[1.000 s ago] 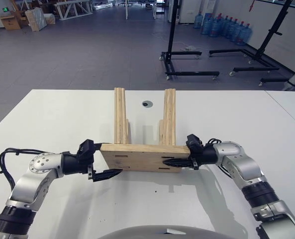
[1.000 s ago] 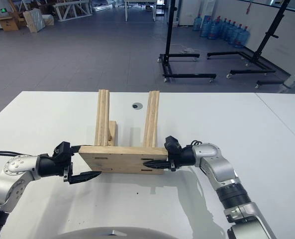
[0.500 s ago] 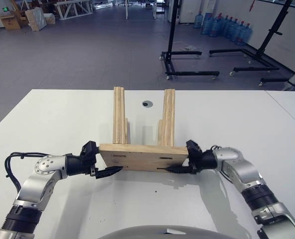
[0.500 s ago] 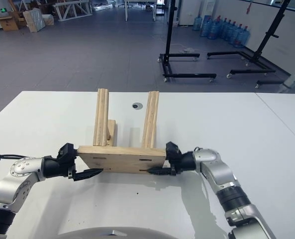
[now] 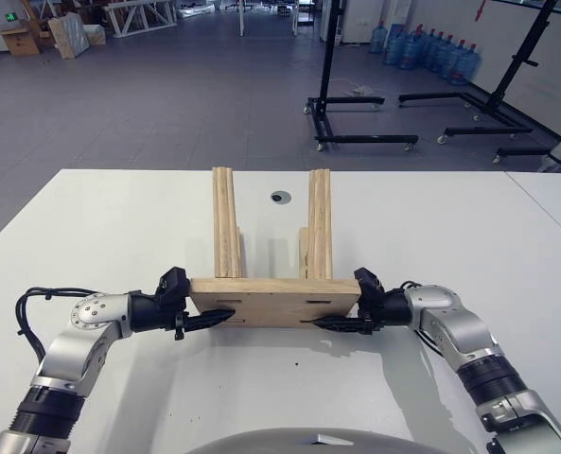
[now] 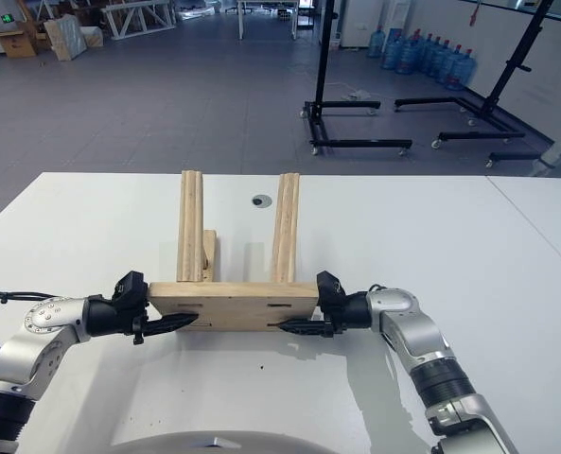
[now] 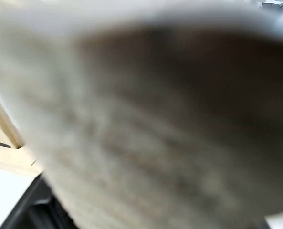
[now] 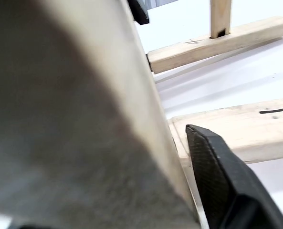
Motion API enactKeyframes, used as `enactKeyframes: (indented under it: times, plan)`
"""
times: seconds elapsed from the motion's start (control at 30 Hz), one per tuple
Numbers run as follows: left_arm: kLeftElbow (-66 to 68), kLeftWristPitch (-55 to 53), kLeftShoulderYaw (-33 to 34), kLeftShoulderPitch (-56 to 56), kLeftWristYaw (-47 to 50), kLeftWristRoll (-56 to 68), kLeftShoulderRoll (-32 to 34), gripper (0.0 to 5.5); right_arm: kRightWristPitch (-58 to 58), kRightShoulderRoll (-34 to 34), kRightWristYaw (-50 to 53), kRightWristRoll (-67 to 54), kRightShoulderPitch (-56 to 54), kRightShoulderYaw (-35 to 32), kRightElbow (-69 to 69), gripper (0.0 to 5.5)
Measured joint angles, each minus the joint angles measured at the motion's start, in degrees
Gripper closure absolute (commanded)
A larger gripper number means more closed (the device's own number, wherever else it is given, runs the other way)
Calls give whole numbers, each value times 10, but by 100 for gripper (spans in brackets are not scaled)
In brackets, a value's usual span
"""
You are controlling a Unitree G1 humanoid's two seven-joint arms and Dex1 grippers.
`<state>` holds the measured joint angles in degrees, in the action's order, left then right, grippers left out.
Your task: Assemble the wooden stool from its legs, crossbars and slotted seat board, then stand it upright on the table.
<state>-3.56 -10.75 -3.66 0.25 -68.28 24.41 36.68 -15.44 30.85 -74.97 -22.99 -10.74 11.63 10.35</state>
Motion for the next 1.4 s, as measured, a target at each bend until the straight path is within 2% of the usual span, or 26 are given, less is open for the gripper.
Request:
enactKeyframes:
  times: [0.2, 0.3, 0.43, 0.6, 0.73, 0.9, 1.13, 1.4]
  plan:
    - [-2, -9, 0, 0, -10, 3, 0, 335, -12, 3, -9, 0, -1, -7, -8, 348]
    - [-17, -62, 2, -5, -9, 20, 6, 335, -45, 8, -11, -6, -1, -16, -28, 348]
    - [-53, -177, 26, -42, -7, 73, 28, 335, -146, 21, -8, -57, -8, -42, -80, 351]
    - [-82, -341, 88, -117, 34, 183, 33, 335, -339, 27, 29, -189, -39, -111, -133, 362]
    - [-85, -447, 138, -185, 100, 261, 20, 335, -491, 14, 100, -291, -90, -174, -130, 368]
    - [-19, -553, 196, -281, 218, 331, -20, 335, -637, -55, 256, -381, -204, -280, -48, 377]
    - [96, -644, 248, -371, 319, 356, -66, 335, -720, -114, 400, -402, -285, -375, 17, 382]
    - [211, -689, 319, -458, 432, 354, -101, 336, -747, -167, 529, -413, -347, -462, 85, 396]
